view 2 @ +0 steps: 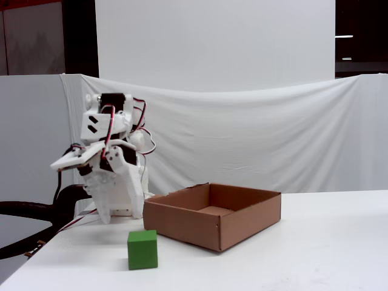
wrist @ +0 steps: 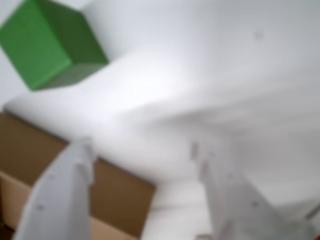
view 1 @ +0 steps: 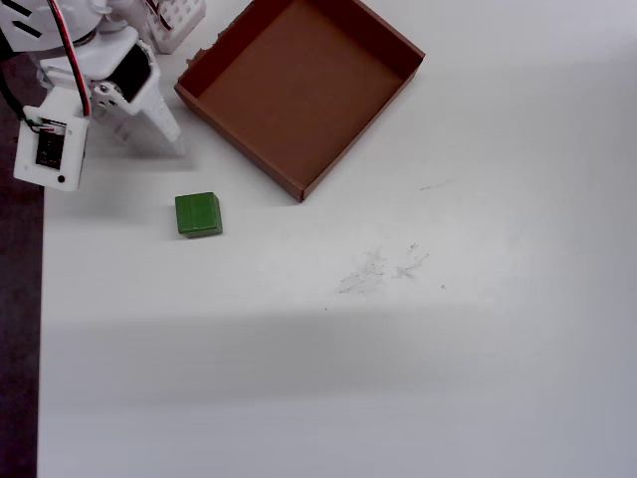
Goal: Grasp a green cube and put it in a box.
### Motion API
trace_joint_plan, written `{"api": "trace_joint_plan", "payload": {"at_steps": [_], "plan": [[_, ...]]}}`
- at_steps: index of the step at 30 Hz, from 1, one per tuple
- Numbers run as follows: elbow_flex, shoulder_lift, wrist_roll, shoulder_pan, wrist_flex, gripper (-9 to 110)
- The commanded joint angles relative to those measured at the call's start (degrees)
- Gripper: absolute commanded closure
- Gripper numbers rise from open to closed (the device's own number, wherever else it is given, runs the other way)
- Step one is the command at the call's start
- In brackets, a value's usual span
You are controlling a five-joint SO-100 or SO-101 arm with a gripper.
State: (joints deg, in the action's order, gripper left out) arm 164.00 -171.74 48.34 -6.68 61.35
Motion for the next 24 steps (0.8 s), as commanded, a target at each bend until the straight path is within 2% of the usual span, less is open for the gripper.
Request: {"api": "trace_joint_plan", "payload": {"at_steps": [1,13,24], "plan": [[-8.2,5.7,0.8,-0.4,-0.2,73],[-36.8,38.3,3.0,-3.6,1.8,71],[-49.9,58.4,5.6,-5.9,1.3,69]]}}
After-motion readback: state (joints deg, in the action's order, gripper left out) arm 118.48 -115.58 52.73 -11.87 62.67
